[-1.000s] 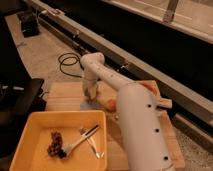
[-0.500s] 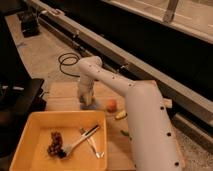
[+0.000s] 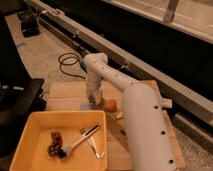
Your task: Wipe table surface with sponge
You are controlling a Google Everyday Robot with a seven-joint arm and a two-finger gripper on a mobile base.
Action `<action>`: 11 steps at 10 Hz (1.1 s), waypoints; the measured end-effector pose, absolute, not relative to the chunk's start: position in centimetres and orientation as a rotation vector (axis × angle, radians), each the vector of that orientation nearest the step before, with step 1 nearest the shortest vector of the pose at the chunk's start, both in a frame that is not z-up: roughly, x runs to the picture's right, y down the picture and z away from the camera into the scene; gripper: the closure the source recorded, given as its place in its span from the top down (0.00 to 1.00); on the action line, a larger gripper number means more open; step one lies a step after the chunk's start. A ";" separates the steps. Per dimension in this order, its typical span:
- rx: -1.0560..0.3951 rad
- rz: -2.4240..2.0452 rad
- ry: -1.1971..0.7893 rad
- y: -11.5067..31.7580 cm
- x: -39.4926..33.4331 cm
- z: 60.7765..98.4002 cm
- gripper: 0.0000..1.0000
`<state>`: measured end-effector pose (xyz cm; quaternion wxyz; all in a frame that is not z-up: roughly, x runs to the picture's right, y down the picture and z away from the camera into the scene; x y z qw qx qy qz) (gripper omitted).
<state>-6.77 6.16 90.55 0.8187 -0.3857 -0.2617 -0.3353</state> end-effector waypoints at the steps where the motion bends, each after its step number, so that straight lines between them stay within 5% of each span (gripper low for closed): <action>1: -0.836 -0.712 -0.546 6.1 -5.8 91.1 0.00; 7: -0.766 -0.681 -0.504 4.4 -6.8 96.1 0.00; 11: -0.693 -0.673 -0.569 3.8 -9.6 95.2 0.00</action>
